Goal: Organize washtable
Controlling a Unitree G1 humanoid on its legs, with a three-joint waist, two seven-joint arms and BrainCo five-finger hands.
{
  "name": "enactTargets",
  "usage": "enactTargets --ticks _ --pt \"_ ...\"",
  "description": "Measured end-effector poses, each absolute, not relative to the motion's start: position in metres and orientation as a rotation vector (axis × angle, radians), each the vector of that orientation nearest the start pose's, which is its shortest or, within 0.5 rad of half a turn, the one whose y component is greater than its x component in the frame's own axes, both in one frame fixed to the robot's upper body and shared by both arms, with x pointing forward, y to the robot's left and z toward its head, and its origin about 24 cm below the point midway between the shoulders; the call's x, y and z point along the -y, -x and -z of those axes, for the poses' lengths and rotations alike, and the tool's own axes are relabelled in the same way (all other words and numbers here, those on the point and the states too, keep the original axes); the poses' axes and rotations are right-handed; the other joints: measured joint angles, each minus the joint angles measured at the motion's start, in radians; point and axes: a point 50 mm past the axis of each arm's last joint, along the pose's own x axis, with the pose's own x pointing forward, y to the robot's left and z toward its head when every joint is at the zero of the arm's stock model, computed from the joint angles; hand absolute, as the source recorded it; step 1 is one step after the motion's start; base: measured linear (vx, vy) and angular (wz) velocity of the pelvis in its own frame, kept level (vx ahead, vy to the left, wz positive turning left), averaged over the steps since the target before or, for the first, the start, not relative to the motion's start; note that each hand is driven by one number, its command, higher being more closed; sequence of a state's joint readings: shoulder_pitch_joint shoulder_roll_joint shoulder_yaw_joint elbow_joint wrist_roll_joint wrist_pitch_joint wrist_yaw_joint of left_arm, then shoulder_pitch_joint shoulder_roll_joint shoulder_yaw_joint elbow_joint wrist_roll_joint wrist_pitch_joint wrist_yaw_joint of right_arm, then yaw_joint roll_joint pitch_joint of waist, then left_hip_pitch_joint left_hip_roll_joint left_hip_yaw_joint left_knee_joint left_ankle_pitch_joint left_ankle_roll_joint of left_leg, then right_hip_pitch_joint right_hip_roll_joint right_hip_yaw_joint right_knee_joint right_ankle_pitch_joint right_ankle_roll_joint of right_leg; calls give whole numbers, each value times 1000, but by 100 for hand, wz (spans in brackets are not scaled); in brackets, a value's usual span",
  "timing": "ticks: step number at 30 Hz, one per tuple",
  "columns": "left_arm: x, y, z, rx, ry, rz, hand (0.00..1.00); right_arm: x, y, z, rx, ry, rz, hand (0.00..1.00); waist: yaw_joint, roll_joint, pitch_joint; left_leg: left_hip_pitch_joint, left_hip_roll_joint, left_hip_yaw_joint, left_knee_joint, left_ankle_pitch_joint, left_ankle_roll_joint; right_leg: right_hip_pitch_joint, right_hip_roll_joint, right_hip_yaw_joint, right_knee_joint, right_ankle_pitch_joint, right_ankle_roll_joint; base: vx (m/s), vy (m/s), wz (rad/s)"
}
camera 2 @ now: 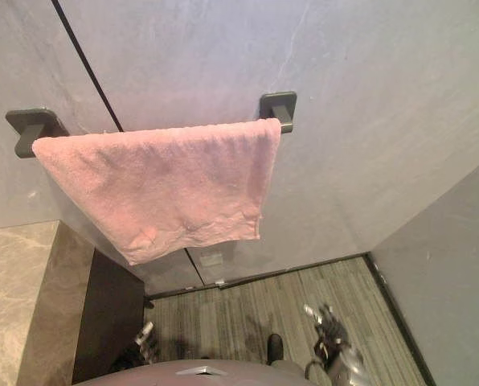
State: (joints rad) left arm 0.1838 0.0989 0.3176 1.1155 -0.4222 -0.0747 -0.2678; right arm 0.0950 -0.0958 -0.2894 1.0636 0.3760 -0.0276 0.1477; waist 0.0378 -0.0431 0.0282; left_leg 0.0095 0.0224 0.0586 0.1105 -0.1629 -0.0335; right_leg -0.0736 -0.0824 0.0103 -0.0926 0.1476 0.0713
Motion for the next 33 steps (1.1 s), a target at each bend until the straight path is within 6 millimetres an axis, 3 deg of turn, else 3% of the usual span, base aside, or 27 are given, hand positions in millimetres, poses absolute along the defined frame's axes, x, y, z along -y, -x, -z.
enactTargets --ticks 2,4,8,13,16,18,19,20,22,23,25,26,29,30,31,32,33 --pt "-221 -29 168 -1094 514 -470 0 216 -54 170 -1122 -518 507 0 0 7 -7 16 0 6 -9 0 0 12 0 3 0 -1 0 -16 7 -8" --pt "-222 -21 170 -1139 494 -532 0 215 -42 173 -1174 -540 577 0 -3 13 -15 29 -1 9 -22 0 -1 18 -2 4 -3 -4 -3 -36 10 -6" --pt "-220 -20 171 -1162 472 -645 0 213 -43 173 -1187 -516 627 0 -7 16 -30 44 -1 5 -43 4 -12 28 -1 0 -5 -21 -8 -45 0 3" --pt "-218 -33 171 -1114 472 -706 0 204 -63 172 -1179 -448 529 0 -13 14 -27 37 0 -49 -49 21 -12 42 -3 -52 1 -29 -16 -1 -28 30" --pt "-215 -52 167 -1057 445 -678 0 199 -96 167 -1128 -372 429 0 -18 21 38 -6 6 -99 4 28 -13 31 -2 -98 49 -41 -21 -20 -51 53" --pt "-213 -78 161 -980 447 -662 0 190 -131 157 -1049 -273 317 0 -9 27 97 -95 13 -160 73 23 -23 -41 -2 -154 157 -94 -33 -156 -59 78" --pt "-211 -85 160 -957 451 -658 0 189 -139 154 -1024 -261 300 0 -6 25 105 -124 12 -180 89 22 -28 -65 -4 -176 188 -109 -38 -154 -88 107" --pt "-205 -97 157 -926 454 -637 0 184 -153 149 -987 -243 271 0 1 36 124 -160 6 -225 106 39 -44 -91 -13 -227 234 -135 -48 -139 -118 134" --pt "-201 -104 154 -899 446 -619 0 176 -168 144 -956 -237 251 0 7 40 129 -195 2 -220 64 129 -81 -125 -38 -293 282 -172 -70 -112 -130 138" --pt "-202 -105 153 -899 420 -616 0 169 -179 139 -922 -235 231 0 12 38 133 -192 12 -130 38 149 -66 -136 -63 -341 270 -168 -83 95 -83 86" --pt "-199 -96 157 -931 424 -634 0 170 -194 130 -855 -221 226 0 14 48 143 -225 58 26 355 -18 -43 -139 -64 -380 296 -176 -102 596 -51 64" --pt "-198 -91 158 -949 417 -637 0 172 -195 128 -840 -232 242 0 14 59 138 -185 78 58 451 -60 -55 -127 -63 -403 293 -176 -105 752 -22 52" --pt "-195 -89 160 -971 409 -602 0 183 -191 129 -844 -231 269 0 -4 70 131 -27 122 70 517 -73 -85 -118 -60 -437 272 -168 -112 188 33 46" --pt "-191 -86 163 -1001 399 -564 0 192 -189 129 -844 -228 294 0 -15 93 114 51 145 69 424 33 -117 -140 -48 -442 266 -152 -103 -72 91 29" --pt "-191 -86 163 -1003 398 -562 0 193 -188 130 -844 -227 295 0 -16 94 113 54 146 68 416 42 -120 -141 -47 -442 265 -150 -103 -67 109 28" --pt "-187 -90 163 -1015 379 -521 0 199 -184 131 -856 -222 311 0 -32 88 94 94 128 53 241 17 -164 -166 -28 -438 205 -87 -93 -34 86 24" --pt "-192 -91 162 -1014 354 -511 0 198 -180 133 -869 -223 307 0 -41 78 88 97 121 57 192 10 -163 -172 -25 -435 170 -48 -87 -47 194 22"
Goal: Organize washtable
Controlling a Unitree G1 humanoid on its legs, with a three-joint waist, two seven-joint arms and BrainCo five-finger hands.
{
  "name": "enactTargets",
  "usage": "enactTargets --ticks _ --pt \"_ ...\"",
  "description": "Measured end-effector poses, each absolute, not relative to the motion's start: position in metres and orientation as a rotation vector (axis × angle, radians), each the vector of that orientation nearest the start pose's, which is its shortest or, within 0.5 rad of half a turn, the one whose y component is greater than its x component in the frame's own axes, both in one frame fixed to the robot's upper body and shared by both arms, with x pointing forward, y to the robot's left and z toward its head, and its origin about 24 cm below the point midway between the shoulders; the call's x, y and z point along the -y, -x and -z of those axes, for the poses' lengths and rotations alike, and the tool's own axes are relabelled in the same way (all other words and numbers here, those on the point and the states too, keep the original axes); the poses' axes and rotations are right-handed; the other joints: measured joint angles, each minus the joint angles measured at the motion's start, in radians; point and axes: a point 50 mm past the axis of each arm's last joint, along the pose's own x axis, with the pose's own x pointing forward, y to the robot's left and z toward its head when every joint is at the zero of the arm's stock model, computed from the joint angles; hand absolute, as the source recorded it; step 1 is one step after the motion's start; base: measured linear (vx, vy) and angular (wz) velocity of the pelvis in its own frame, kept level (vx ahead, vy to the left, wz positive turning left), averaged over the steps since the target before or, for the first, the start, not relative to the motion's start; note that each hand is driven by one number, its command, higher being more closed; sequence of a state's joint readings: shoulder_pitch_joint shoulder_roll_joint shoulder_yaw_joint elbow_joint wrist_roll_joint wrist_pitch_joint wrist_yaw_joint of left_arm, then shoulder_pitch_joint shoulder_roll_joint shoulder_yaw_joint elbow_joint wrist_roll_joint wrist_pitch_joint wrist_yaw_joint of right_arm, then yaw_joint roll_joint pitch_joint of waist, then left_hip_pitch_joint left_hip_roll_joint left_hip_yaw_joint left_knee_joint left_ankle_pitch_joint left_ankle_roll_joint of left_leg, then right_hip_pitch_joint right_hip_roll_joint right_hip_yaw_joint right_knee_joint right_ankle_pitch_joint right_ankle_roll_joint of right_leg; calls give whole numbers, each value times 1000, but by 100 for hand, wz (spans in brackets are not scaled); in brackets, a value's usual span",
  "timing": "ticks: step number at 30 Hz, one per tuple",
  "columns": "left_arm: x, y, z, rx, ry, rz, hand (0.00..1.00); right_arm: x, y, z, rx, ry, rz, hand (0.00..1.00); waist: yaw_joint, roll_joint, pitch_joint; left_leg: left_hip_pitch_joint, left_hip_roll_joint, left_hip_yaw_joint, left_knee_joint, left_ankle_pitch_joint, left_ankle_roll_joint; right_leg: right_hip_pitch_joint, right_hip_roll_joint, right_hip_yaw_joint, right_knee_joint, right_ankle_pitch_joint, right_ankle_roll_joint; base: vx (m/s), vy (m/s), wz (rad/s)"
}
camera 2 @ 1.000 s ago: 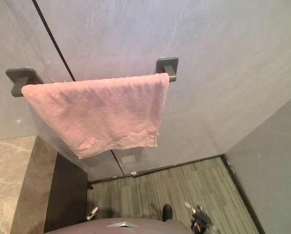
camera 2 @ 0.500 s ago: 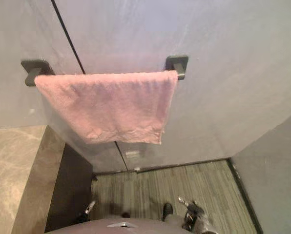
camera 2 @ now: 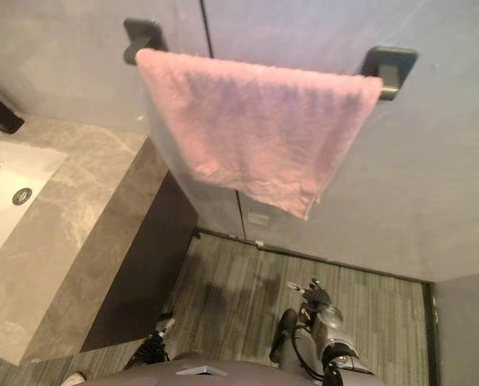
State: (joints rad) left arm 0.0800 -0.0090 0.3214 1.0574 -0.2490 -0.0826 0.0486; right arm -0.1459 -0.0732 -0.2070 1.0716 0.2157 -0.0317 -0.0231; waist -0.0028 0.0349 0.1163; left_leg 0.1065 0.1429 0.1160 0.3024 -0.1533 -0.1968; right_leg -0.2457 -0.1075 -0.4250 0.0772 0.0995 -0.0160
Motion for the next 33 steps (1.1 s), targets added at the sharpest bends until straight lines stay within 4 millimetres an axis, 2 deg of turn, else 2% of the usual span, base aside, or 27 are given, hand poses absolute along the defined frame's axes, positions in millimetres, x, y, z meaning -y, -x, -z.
enactTargets --ticks 2,3,4,5,6,7,8,9,10,12,14,17,19,21,22,23,24,25,26,28,29,30,31,32,33 --pt "-192 -97 161 -1007 323 -474 0 200 -177 135 -878 -214 305 0 2 7 3 16 -3 12 -32 -54 8 -24 -7 6 12 25 -2 -50 255 -6" --pt "-196 -109 156 -972 277 -434 0 195 -180 133 -871 -212 287 0 5 -29 22 -42 -45 -11 79 -89 -6 -31 -64 37 36 34 0 -96 235 -13" --pt "-198 -113 154 -956 248 -413 0 194 -182 133 -869 -203 274 0 4 -58 37 -56 -68 -19 78 -123 30 -29 -93 52 44 41 10 -162 248 11" --pt "-202 -123 148 -913 204 -384 0 194 -179 134 -876 -184 259 0 -5 -64 42 -48 -88 -11 -94 -143 91 -14 -135 64 59 53 26 -187 261 20" --pt "-200 -129 146 -890 168 -349 0 196 -182 132 -868 -163 246 0 -12 -55 51 -62 -87 -18 -205 -37 119 -15 -137 104 84 68 64 -200 328 -11" --pt "-203 -128 145 -891 144 -338 0 192 -181 133 -873 -156 226 0 13 -76 54 -50 -118 8 -177 -34 132 -25 -151 164 89 86 92 -12 351 -51" --pt "-206 -121 148 -919 128 -338 0 184 -184 132 -869 -140 166 0 18 -57 53 -72 -113 14 -132 -34 141 -50 -145 273 178 54 120 266 230 -9" --pt "-202 -120 150 -930 144 -343 0 183 -175 136 -892 -150 169 0 -2 -50 47 -98 -108 -29 -109 -26 155 -56 -136 317 356 -34 89 418 121 46" --pt "-203 -120 150 -925 149 -352 0 183 -170 139 -907 -159 177 0 -1 -38 51 -98 -113 -49 -114 -18 162 -54 -132 338 440 -81 99 511 -4 121" --pt "-205 -104 155 -965 181 -401 0 177 -153 146 -958 -191 184 0 9 -69 35 -110 -173 -129 -126 21 184 13 -145 432 667 -210 116 453 -72 121" --pt "-209 -91 158 -988 224 -467 0 173 -151 148 -967 -197 168 0 24 -87 4 -142 -214 -192 -134 57 184 81 -136 493 724 -251 117 325 -111 110" --pt "-214 -80 159 -1008 227 -503 0 171 -162 144 -946 -166 124 0 62 -73 -33 -208 -227 -250 -145 116 171 173 -83 580 579 -339 126 105 -135 74" --pt "-216 -51 165 -1101 219 -526 0 166 -182 135 -895 -122 65 0 73 -55 -66 -310 -210 -298 -143 173 137 189 -43 611 423 -425 88 -128 -250 58" --pt "-215 -42 167 -1142 219 -531 0 165 -194 130 -865 -93 41 0 83 -34 -53 -356 -176 -337 -159 210 112 194 -6 584 339 -445 60 -194 -253 47" --pt "-214 -40 168 -1153 218 -529 0 164 -198 128 -852 -84 35 0 86 -26 -47 -373 -160 -356 -170 228 102 193 12 570 313 -454 62 -295 -312 65" --pt "-211 -37 169 -1170 215 -514 0 167 -203 125 -837 -68 38 0 86 16 -15 -384 -125 -408 -195 241 92 196 61 520 301 -447 58 -353 -270 89" --pt "-205 -35 171 -1184 218 -497 0 171 -199 127 -852 -57 52 0 84 34 -1 -375 -100 -424 -234 232 102 198 83 480 301 -437 42 -479 -201 125" --pt "-204 -32 171 -1189 227 -507 0 174 -191 132 -888 -52 62 0 83 22 15 -358 -75 -395 -283 182 138 200 76 434 296 -422 11 -525 -92 130" --pt "-206 -30 171 -1195 227 -517 0 176 -186 134 -905 -29 64 0 85 9 20 -361 -88 -315 -287 198 137 193 54 399 296 -410 -4 -505 -33 112" --pt "-204 -22 172 -1213 228 -521 0 182 -184 135 -912 8 68 0 93 1 11 -380 -123 -231 -210 196 140 160 12 361 280 -365 -1 -347 16 59" --pt "-204 -21 172 -1213 232 -528 0 184 -184 134 -909 14 73 0 94 -5 12 -401 -144 -186 -101 189 150 142 -8 349 256 -331 5 -109 34 48" --pt "-204 -18 171 -1217 224 -530 0 185 -181 136 -923 28 65 0 97 -5 12 -415 -149 -142 129 142 171 136 -24 329 202 -269 13 67 -2 47" --pt "-204 -16 171 -1216 227 -536 0 184 -178 138 -935 34 57 0 98 -5 12 -402 -138 -131 210 110 168 136 -26 320 185 -246 23 367 -73 53" --pt "-205 -15 171 -1216 238 -550 0 182 -171 141 -957 29 53 0 94 -4 11 -366 -95 -109 337 42 151 142 -28 296 163 -216 29 438 -111 59" --pt "-206 -17 171 -1211 238 -554 0 180 -164 144 -974 20 52 0 92 -4 11 -314 -29 -89 410 14 143 143 -33 264 157 -197 40 398 -102 70"
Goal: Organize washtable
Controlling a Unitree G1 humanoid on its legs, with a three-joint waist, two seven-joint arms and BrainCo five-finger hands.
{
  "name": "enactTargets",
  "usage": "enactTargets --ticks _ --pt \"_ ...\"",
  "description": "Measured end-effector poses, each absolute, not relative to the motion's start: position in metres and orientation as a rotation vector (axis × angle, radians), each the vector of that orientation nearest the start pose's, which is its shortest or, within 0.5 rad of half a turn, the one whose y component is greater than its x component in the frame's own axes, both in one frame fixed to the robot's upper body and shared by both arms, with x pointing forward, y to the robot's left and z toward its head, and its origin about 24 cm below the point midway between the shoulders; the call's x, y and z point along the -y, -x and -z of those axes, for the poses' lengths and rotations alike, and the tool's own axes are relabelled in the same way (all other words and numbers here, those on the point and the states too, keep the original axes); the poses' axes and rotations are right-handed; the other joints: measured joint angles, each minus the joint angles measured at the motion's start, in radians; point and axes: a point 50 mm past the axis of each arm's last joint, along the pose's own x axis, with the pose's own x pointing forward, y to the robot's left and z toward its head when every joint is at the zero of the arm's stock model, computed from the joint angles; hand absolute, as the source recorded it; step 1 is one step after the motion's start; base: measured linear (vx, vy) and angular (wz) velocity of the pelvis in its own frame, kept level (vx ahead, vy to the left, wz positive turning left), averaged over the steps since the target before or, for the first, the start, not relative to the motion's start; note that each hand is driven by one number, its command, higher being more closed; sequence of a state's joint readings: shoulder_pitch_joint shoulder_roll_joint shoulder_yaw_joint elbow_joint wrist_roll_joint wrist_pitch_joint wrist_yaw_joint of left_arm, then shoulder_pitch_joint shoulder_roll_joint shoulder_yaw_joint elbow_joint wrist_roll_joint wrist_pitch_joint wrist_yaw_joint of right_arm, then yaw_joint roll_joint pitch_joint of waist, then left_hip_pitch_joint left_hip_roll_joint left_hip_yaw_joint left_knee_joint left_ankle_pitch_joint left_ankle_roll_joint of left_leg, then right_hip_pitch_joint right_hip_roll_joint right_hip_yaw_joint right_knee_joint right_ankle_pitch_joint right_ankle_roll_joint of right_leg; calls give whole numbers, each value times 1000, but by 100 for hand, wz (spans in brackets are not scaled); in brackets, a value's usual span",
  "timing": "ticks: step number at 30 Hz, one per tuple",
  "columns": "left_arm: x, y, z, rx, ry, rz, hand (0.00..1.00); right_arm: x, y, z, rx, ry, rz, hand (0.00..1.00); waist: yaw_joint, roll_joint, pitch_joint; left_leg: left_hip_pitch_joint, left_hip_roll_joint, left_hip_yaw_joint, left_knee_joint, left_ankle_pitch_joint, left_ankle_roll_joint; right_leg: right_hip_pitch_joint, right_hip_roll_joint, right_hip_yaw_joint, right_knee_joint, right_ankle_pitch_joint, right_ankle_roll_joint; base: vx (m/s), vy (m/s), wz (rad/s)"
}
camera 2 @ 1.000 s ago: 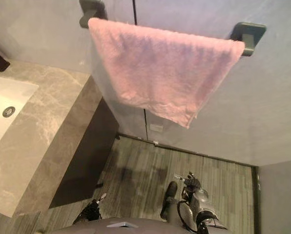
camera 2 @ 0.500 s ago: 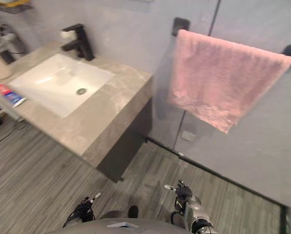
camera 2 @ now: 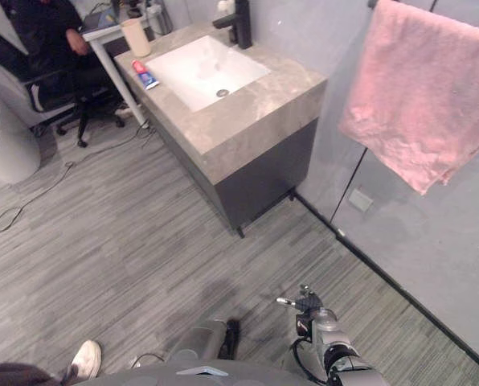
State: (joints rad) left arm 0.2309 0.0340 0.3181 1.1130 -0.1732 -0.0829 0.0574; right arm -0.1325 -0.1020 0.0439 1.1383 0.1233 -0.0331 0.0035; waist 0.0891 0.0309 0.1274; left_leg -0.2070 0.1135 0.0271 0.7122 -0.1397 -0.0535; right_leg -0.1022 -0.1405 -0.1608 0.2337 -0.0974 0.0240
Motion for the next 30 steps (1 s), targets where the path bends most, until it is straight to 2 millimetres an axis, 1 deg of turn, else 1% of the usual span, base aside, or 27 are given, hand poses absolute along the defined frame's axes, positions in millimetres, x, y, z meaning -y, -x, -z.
enactTargets --ticks 1,2,3,4,5,6,7,8,9,10,12,13,14,16,18,20,22,24,25,26,27,28,29,30 --pt "-207 -17 171 -1211 234 -554 0 180 -162 146 -982 18 54 0 -2 0 0 32 34 6 1 0 2 0 -7 -18 4 4 7 255 -31 91" --pt "-209 -17 171 -1210 230 -554 0 181 -159 147 -989 15 61 0 -7 10 -5 85 74 17 -71 -14 -20 -3 -22 -52 15 14 22 49 152 119" --pt "-211 -17 170 -1206 222 -555 0 181 -158 147 -991 6 70 0 -24 -10 -7 94 31 37 -185 -21 -18 -16 -35 -58 4 12 34 5 154 167" --pt "-218 -20 168 -1191 198 -556 0 178 -157 148 -992 -7 59 0 -41 -41 -29 138 -9 -21 -351 -15 -29 -26 -20 -49 -16 15 28 -42 142 163" --pt "-218 -24 168 -1185 191 -546 0 181 -156 148 -992 -9 70 0 -51 -38 -38 157 -20 -51 -440 -13 -33 -22 -25 -53 -38 13 23 18 69 142" --pt "-220 -30 167 -1175 175 -527 0 185 -155 148 -993 -19 92 0 -57 -30 -41 174 -19 -65 -512 -21 -43 -20 -32 -80 -50 25 37 -32 252 121" --pt "-218 -43 167 -1154 161 -487 0 193 -155 147 -993 -34 135 0 -45 -36 -29 192 -40 -67 -600 -7 -46 -26 -57 -116 -48 34 49 -64 338 105" --pt "-217 -48 166 -1147 148 -467 0 192 -153 148 -996 -44 140 0 -51 -41 -33 198 -70 -92 -644 38 -34 -26 -80 -128 -54 44 45 -77 389 85" --pt "-218 -47 166 -1153 137 -456 0 190 -149 149 -1004 -51 141 0 -51 -47 -33 211 -101 -98 -670 62 -12 -21 -111 -124 -53 53 59 -44 323 39" --pt "-217 -44 167 -1162 124 -444 0 190 -147 151 -1016 -53 142 0 -48 -46 -30 220 -126 -97 -669 67 -2 -11 -128 -101 -54 59 69 -14 269 17" --pt "-217 -45 167 -1161 101 -422 0 190 -140 154 -1038 -58 153 0 -50 -50 -28 215 -149 -90 -644 59 16 4 -144 -80 -75 76 79 -19 200 -5" --pt "-217 -45 167 -1161 100 -421 0 190 -138 154 -1047 -50 148 0 -49 -49 -29 214 -155 -86 -634 55 21 6 -144 -68 -85 83 85 -27 181 -21" --pt "-218 -43 167 -1165 97 -422 0 188 -136 156 -1065 -62 152 0 -48 -56 -26 212 -162 -82 -623 50 29 11 -145 -55 -103 96 85 -26 134 -23" --pt "-221 -40 167 -1178 84 -418 0 183 -133 158 -1082 -83 153 0 -49 -64 -23 209 -166 -76 -622 45 30 17 -144 -44 -123 101 92 -38 101 -13" --pt "-226 -34 167 -1197 87 -440 0 178 -130 159 -1094 -98 153 0 -48 -85 -36 188 -167 -82 -612 40 31 18 -140 -44 -141 101 93 -17 55 4" --pt "-229 -30 167 -1203 101 -469 0 179 -128 160 -1104 -103 158 0 -39 -97 -44 185 -167 -91 -607 40 31 22 -136 -44 -152 101 93 58 17 17" --pt "-229 -27 167 -1204 122 -498 0 179 -123 162 -1124 -118 175 0 -26 -102 -47 181 -168 -110 -582 34 37 42 -129 -45 -157 102 92 73 -10 31" --pt "-230 -26 167 -1203 135 -516 0 178 -123 163 -1123 -146 194 0 -22 -104 -48 158 -175 -152 -511 -2 39 74 -129 -78 -150 102 91 40 -24 54" --pt "-230 -26 167 -1200 138 -520 0 178 -124 162 -1120 -150 198 0 -19 -103 -50 144 -176 -163 -483 -20 40 80 -130 -93 -143 95 97 36 -10 66" --pt "-230 -28 167 -1195 131 -514 0 179 -125 162 -1114 -162 210 0 -19 -100 -49 108 -183 -194 -411 -58 42 86 -136 -130 -109 64 111 45 7 89" --pt "-232 -31 166 -1186 126 -513 0 181 -123 162 -1113 -180 235 0 -24 -101 -48 76 -202 -240 -338 -95 50 89 -152 -174 -55 18 131 60 27 107" --pt "-233 -35 166 -1176 122 -507 0 182 -121 163 -1115 -193 253 0 -25 -104 -46 64 -217 -265 -301 -116 55 90 -166 -197 -23 -6 144 127 57 129" --pt "-234 -43 165 -1165 97 -478 0 183 -116 164 -1113 -246 308 0 -24 -109 -45 46 -250 -306 -249 -149 69 107 -204 -231 45 -28 174 124 21 105" --pt "-232 -45 165 -1162 83 -458 0 190 -114 163 -1104 -263 343 0 -21 -103 -41 48 -259 -329 -235 -159 76 98 -214 -229 117 -32 161 134 74 127"
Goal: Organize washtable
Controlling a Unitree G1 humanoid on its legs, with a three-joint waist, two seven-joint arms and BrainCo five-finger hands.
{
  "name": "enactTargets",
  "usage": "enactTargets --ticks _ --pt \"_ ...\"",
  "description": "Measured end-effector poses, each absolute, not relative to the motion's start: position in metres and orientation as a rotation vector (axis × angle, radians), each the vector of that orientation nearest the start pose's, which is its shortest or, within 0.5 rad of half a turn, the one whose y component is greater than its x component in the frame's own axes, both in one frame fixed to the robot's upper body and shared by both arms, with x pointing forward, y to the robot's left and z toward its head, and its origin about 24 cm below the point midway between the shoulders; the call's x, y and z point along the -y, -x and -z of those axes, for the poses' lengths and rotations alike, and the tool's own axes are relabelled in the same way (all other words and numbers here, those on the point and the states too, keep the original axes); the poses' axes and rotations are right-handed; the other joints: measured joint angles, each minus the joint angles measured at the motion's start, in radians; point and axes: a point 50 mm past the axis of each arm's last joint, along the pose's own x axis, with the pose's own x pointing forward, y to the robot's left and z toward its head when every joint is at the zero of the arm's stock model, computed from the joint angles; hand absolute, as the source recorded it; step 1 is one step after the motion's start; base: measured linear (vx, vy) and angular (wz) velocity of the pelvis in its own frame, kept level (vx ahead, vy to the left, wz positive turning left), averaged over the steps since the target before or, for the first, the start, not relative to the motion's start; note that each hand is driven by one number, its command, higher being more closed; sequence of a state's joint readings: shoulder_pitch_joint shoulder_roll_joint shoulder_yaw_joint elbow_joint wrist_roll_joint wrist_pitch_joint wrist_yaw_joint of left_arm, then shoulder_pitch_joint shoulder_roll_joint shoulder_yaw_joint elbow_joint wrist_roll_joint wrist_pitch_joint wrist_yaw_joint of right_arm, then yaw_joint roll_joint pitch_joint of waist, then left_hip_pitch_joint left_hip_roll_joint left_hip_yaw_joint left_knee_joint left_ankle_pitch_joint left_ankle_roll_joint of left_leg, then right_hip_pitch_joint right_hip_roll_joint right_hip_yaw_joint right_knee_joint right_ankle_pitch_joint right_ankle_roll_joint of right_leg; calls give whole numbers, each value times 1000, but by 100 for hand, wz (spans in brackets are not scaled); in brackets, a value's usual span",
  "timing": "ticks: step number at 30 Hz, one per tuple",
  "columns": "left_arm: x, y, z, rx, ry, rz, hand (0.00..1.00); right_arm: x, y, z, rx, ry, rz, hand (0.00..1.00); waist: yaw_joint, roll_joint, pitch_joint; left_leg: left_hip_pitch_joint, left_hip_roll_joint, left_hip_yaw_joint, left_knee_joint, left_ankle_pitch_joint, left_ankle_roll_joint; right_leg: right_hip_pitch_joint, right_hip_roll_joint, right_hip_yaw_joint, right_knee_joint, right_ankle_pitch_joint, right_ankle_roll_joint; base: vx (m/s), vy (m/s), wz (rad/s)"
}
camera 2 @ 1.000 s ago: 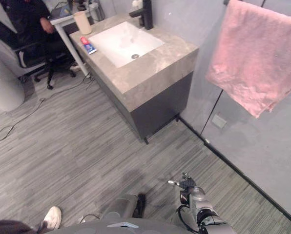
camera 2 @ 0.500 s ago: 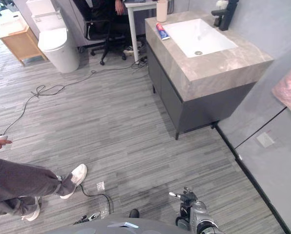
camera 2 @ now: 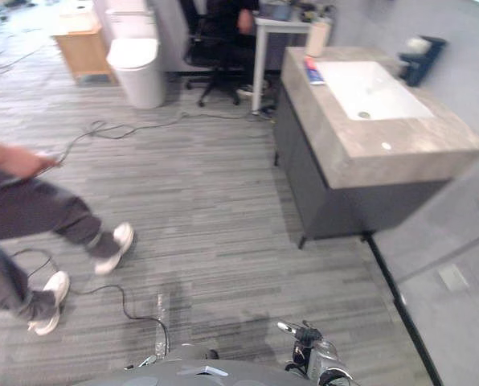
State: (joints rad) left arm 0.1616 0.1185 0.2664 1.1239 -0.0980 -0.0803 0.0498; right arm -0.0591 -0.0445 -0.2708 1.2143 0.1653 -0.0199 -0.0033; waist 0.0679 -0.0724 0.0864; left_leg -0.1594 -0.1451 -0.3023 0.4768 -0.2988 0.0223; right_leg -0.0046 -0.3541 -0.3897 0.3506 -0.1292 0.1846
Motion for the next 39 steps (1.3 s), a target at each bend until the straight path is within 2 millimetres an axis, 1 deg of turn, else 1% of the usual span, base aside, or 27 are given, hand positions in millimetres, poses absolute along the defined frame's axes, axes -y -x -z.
enactTargets --ticks 1,2,5,7,8,9,10,11,13,14,15,16,17,18,21,24,25,26,27,28,30,31,33,34,35,36,39 --pt "-226 -47 166 -1166 70 -423 0 193 -113 163 -1081 -300 391 0 -4 10 14 13 -11 -50 13 -3 13 -61 -15 56 177 31 -122 181 68 113" --pt "-224 -55 164 -1138 63 -403 0 196 -117 160 -1031 -321 424 0 -8 34 26 44 -2 -87 -1 1 31 -140 7 148 316 67 -169 209 90 103" --pt "-229 -58 162 -1123 56 -412 0 186 -122 159 -1007 -386 438 0 2 9 29 88 37 -118 -50 -7 45 -229 126 209 282 -33 -107 217 -56 33" --pt "-230 -70 161 -1101 52 -403 0 187 -121 159 -983 -457 498 0 -5 -2 33 121 59 -121 -133 -11 51 -291 225 195 8 -9 -69 260 -198 10" --pt "-231 -75 160 -1089 47 -399 0 188 -120 159 -983 -467 516 0 -10 -8 39 136 57 -126 -152 -13 55 -289 232 194 -57 8 -60 254 -216 28" --pt "-232 -80 159 -1075 45 -395 0 190 -117 160 -987 -473 534 0 -19 -13 43 150 54 -135 -167 -15 58 -289 234 196 -101 25 -66 328 -291 71" --pt "-231 -88 157 -1059 31 -375 0 195 -107 162 -1000 -485 579 0 -42 -7 40 180 61 -185 -191 -33 65 -280 246 210 -95 97 -98 401 -369 90" --pt "-228 -92 157 -1052 19 -352 0 199 -100 163 -1010 -489 608 0 -54 5 32 208 92 -214 -226 -43 66 -272 271 205 -83 110 -142 600 -500 90" --pt "-223 -90 158 -1058 18 -322 0 205 -90 165 -1017 -502 652 0 -57 37 -20 206 156 -216 -200 -42 2 -256 330 162 -95 65 -187 552 -432 31" --pt "-218 -92 158 -1050 43 -319 0 207 -93 164 -1005 -513 660 0 -58 38 -16 159 145 -195 -62 -31 -80 -228 351 155 -99 50 -210 469 -364 -5" --pt "-216 -94 158 -1040 62 -330 0 208 -94 163 -1003 -508 660 0 -57 43 -13 107 116 -166 129 22 -182 -178 365 159 -112 42 -223 444 -341 -8" --pt "-214 -95 158 -1034 73 -334 0 209 -95 163 -999 -503 654 0 -59 53 -7 74 106 -134 250 75 -233 -136 376 160 -130 39 -228 490 -305 -22" --pt "-211 -95 157 -1023 89 -340 0 207 -100 162 -992 -497 635 0 -46 61 15 -2 102 -47 476 182 -240 -45 400 183 -164 18 -260 526 -260 -48" --pt "-211 -98 156 -1006 92 -338 0 208 -106 160 -987 -478 612 0 -22 80 25 -73 117 43 659 145 -178 31 425 219 -192 -2 -290 513 -231 -67" --pt "-217 -96 155 -998 108 -379 0 195 -135 154 -947 -461 521 0 29 77 41 -289 153 199 724 62 -56 150 418 290 -242 -27 -314 448 -176 -74" --pt "-220 -78 159 -1044 112 -408 0 187 -154 148 -913 -461 472 0 49 56 71 -372 147 240 403 52 -63 237 365 322 -269 -91 -290 457 -76 -54" --pt "-218 -60 163 -1101 121 -420 0 188 -156 147 -905 -454 471 0 50 65 62 -366 154 233 105 100 -88 263 356 330 -291 -122 -268 619 61 -48" --pt "-212 -46 167 -1147 136 -425 0 192 -153 148 -908 -439 477 0 59 91 52 -352 169 237 -58 239 -87 309 349 354 -313 -152 -269 711 53 -40" --pt "-206 -32 170 -1193 162 -441 0 190 -150 149 -925 -427 462 0 63 85 48 -344 144 245 -55 306 -58 321 338 375 -307 -150 -267 707 94 -15" --pt "-210 -29 170 -1200 162 -461 0 187 -149 150 -933 -412 442 0 56 62 43 -344 114 249 -49 296 -41 297 309 383 -261 -144 -259 578 134 12" --pt "-214 -22 171 -1218 184 -507 0 188 -143 152 -952 -380 421 0 60 42 46 -303 79 286 -28 228 13 205 265 438 12 -116 -205 599 224 -1" --pt "-218 -21 170 -1221 181 -519 0 185 -138 154 -964 -373 407 0 61 24 55 -219 48 300 -43 193 47 128 242 473 255 -28 -103 459 162 -17" --pt "-219 -27 170 -1214 158 -494 0 184 -126 158 -991 -377 408 0 35 27 64 -85 19 289 -66 148 73 7 237 481 621 65 -38 247 97 15" --pt "-219 -32 169 -1204 147 -480 0 184 -120 160 -1007 -371 408 0 26 32 66 -34 15 276 -81 136 78 -26 237 460 698 60 -45 87 70 32" --pt "-222 -41 167 -1170 133 -469 0 187 -120 159 -1000 -354 403 0 20 40 60 50 16 261 -128 129 85 -103 225 409 781 31 -91 -43 41 33" --pt "-223 -59 163 -1115 132 -458 0 190 -118 158 -990 -342 409 0 12 47 49 121 23 235 -176 123 94 -188 219 356 774 -1 -137 -140 55 44" --pt "-211 -105 154 -983 159 -414 0 196 -119 156 -962 -363 441 0 -4 56 55 212 61 177 -220 81 93 -276 242 246 433 -68 -146 -319 94 50"
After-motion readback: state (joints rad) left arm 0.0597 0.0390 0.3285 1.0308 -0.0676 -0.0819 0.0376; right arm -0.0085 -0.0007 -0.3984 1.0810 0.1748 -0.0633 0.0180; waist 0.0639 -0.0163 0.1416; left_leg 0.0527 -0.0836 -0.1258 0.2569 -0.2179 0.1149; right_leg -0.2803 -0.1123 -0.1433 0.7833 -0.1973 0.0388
